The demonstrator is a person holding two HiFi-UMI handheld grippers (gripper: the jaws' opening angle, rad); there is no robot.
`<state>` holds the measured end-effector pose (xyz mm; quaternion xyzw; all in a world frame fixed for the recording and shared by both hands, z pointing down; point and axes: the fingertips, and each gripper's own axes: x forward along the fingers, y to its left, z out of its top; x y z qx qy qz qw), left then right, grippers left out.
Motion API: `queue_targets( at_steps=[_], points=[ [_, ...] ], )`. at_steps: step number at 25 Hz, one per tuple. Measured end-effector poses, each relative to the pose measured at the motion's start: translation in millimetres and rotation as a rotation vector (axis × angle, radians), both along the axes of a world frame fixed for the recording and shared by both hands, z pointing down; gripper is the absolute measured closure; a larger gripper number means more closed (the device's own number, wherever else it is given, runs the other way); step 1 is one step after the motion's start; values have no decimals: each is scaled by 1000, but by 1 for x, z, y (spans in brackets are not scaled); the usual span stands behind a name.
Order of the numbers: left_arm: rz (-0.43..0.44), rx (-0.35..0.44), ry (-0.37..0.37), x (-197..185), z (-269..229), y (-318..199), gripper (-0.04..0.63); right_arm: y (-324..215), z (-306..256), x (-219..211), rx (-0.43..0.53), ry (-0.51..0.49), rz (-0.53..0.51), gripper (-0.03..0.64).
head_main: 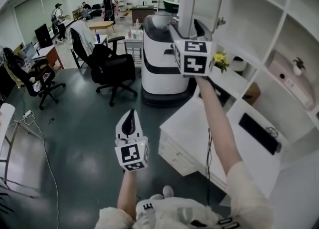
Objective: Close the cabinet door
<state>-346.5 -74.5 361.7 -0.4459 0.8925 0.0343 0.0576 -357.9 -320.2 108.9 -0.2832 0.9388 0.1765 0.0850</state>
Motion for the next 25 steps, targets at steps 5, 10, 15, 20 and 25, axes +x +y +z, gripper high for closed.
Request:
queue_targets(
  at_steps=[5,10,15,20,25],
  points=[
    [-19,-2,13,-6,5,7,589,-2,10,-6,-18,20,20,305],
    [-24,2,19,-6,3,6,589,-16,15,-8,-36,18,32,307],
    [-19,3,17,-7,0,4,591,-14,14,-8,-42,19,30,310],
    [-5,-5,17,-6,1,-2,590,-14,12,-5,-38,9,22,314],
    [19,-9,16,-1,0,-9,589,-10,12,2,-38,5,8,322]
  ],
)
